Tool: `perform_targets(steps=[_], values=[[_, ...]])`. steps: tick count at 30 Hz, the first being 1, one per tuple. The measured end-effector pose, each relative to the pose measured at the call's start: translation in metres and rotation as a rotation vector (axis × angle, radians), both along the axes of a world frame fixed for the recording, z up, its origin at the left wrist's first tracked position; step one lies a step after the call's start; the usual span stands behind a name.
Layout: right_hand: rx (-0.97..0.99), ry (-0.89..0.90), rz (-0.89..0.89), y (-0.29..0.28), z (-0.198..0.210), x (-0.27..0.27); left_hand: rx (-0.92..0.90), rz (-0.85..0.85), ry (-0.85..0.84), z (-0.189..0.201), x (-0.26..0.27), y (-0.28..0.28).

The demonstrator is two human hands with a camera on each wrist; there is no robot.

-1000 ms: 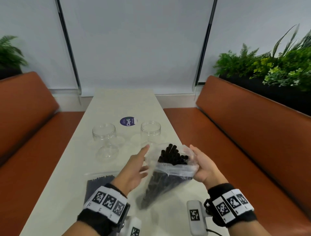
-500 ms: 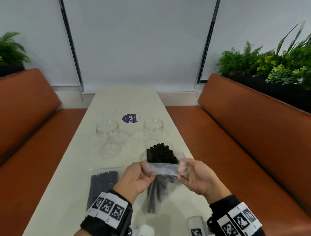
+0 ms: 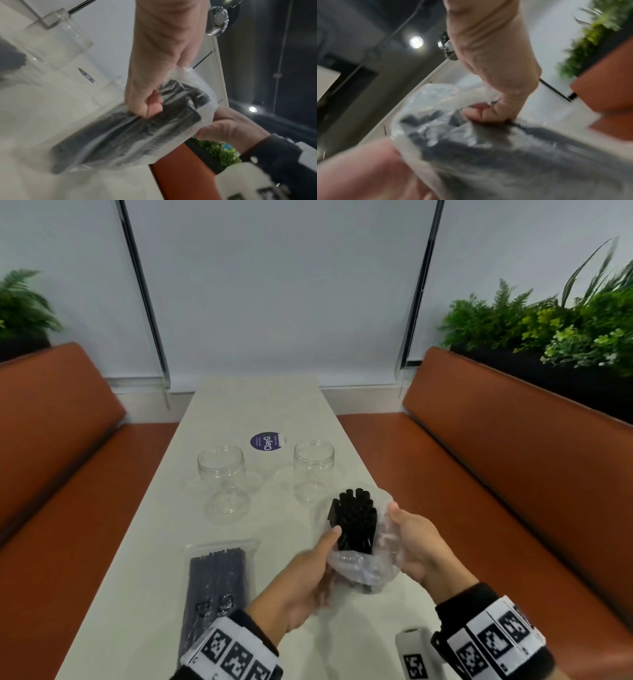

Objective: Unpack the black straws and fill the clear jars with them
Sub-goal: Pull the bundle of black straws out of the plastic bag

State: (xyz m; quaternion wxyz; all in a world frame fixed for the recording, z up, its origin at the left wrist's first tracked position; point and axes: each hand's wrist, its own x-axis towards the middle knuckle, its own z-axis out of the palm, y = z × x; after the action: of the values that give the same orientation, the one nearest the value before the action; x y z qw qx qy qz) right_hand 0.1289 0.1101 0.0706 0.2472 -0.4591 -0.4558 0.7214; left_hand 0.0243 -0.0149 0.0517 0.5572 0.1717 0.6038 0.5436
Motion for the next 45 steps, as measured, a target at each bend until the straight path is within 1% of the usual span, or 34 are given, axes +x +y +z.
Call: perform_targets(steps=[1,2,3,4,6,8,9,10,11,12,14,16,18,20,22,23,24,26,27,29,30,31,32,34,35,36,37,38,39,40,41,43,44,45], values=[[-0.033,0.070,-0.053,0.002,-0.005,0.000,-0.070,-0.083,0.048,0.001,0.002,-0.005],[-0.071,0.145,-0.102,0.003,-0.009,0.000,-0.099,-0.114,0.046,0.004,0.004,-0.009],[-0.115,0.191,-0.147,0.002,-0.010,-0.001,-0.093,-0.098,0.011,0.007,0.005,-0.011],[-0.146,0.214,-0.196,0.000,-0.013,0.000,-0.056,-0.019,-0.071,0.007,0.002,-0.010],[-0.194,0.322,-0.175,-0.002,-0.020,0.001,0.052,0.203,-0.313,0.009,-0.004,-0.006],[-0.209,0.320,-0.143,-0.007,-0.028,0.000,0.155,0.409,-0.537,0.008,-0.010,0.000],[-0.248,0.292,-0.139,-0.008,-0.032,0.002,0.197,0.488,-0.612,0.005,-0.011,0.003],[-0.252,0.259,-0.106,-0.009,-0.034,0.004,0.219,0.543,-0.644,0.001,-0.011,0.006],[-0.229,0.201,-0.066,-0.011,-0.031,0.006,0.225,0.572,-0.646,-0.002,-0.010,0.009],[-0.193,0.141,-0.031,-0.012,-0.028,0.007,0.210,0.572,-0.611,-0.005,-0.009,0.011],[-0.060,0.019,-0.009,-0.005,-0.024,0.007,0.176,0.523,-0.462,-0.004,-0.004,0.013],[0.128,-0.118,0.024,-0.002,-0.009,0.005,0.177,0.454,-0.336,-0.006,-0.002,0.017],[0.249,-0.183,0.113,0.000,0.001,0.000,0.185,0.413,-0.297,-0.011,-0.003,0.021],[0.305,-0.201,0.156,-0.003,0.008,-0.009,0.181,0.379,-0.310,-0.015,-0.003,0.026],[0.255,-0.145,0.065,0.003,0.005,-0.012,0.175,0.397,-0.316,-0.013,-0.001,0.029],[0.193,-0.108,0.035,0.006,0.003,-0.011,0.165,0.416,-0.333,-0.012,-0.001,0.028],[0.136,-0.092,0.014,0.011,0.000,-0.009,0.169,0.438,-0.387,-0.012,-0.001,0.027],[0.010,-0.008,0.012,0.025,-0.012,-0.005,0.209,0.460,-0.478,-0.020,-0.005,0.029],[-0.043,0.008,0.002,0.028,-0.018,-0.003,0.212,0.446,-0.493,-0.023,-0.006,0.029],[-0.110,0.034,0.001,0.032,-0.035,0.001,0.183,0.336,-0.422,-0.023,-0.004,0.023],[-0.121,0.018,0.006,0.037,-0.042,0.002,0.133,0.271,-0.334,-0.022,-0.007,0.019],[-0.122,0.002,-0.001,0.042,-0.050,0.003,0.062,0.210,-0.177,-0.022,-0.013,0.012],[-0.140,0.011,-0.010,0.049,-0.059,0.005,-0.007,0.135,0.021,-0.023,-0.022,0.002],[-0.193,0.064,-0.023,0.056,-0.065,0.010,-0.063,-0.019,0.434,-0.021,-0.042,-0.014],[-0.214,0.086,-0.009,0.056,-0.064,0.010,-0.074,-0.120,0.583,-0.021,-0.049,-0.017],[-0.225,0.104,0.012,0.056,-0.063,0.009,-0.066,-0.230,0.686,-0.023,-0.051,-0.014],[-0.219,0.145,0.058,0.053,-0.062,0.008,-0.033,-0.309,0.752,-0.027,-0.049,-0.006],[-0.209,0.170,0.115,0.050,-0.060,0.006,0.059,-0.374,0.786,-0.025,-0.040,0.004],[-0.191,0.189,0.180,0.046,-0.055,0.005,0.190,-0.408,0.786,-0.027,-0.034,0.016],[-0.142,0.151,0.206,0.042,-0.052,0.004,0.301,-0.408,0.778,-0.031,-0.028,0.028],[-0.075,0.096,0.203,0.041,-0.049,0.006,0.354,-0.370,0.765,-0.034,-0.024,0.036],[0.160,-0.054,0.182,0.046,-0.045,0.022,0.384,-0.289,0.758,-0.034,-0.021,0.039],[0.263,-0.082,0.194,0.052,-0.045,0.036,0.392,-0.272,0.733,-0.035,-0.022,0.038],[0.332,-0.073,0.233,0.053,-0.043,0.052,0.398,-0.261,0.707,-0.038,-0.024,0.038]])
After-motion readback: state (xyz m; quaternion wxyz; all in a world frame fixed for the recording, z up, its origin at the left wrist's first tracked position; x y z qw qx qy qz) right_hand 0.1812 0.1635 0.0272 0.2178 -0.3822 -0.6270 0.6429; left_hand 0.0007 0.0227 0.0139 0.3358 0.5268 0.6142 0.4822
